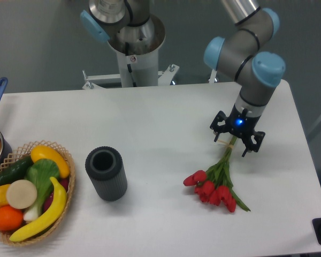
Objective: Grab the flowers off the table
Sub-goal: 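Lower the gripper around the tulip stems and close it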
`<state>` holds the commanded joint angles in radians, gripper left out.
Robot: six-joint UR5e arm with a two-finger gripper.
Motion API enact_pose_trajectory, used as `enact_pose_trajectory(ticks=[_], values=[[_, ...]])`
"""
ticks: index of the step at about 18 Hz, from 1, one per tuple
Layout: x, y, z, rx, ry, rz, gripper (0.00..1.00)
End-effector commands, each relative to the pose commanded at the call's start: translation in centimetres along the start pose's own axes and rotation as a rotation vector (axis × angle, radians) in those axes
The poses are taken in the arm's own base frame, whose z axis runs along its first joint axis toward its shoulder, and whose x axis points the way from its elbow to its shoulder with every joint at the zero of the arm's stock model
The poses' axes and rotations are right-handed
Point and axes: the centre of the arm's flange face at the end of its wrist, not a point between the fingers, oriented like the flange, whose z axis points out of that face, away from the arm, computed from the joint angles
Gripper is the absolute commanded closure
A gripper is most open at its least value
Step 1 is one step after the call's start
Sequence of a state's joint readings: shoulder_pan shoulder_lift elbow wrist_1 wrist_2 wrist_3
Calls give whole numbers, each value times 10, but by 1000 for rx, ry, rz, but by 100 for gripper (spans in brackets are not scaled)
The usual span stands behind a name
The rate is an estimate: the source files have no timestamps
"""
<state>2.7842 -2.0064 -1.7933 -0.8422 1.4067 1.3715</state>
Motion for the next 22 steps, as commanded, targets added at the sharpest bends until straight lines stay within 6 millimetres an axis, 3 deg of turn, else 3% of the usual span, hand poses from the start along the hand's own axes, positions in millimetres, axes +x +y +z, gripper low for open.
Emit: enact_pose_trajectory(ticks=[7,22], values=[[-10,-11,11,2,3,-42,0],[-6,-12,27,26,39,-62,0]])
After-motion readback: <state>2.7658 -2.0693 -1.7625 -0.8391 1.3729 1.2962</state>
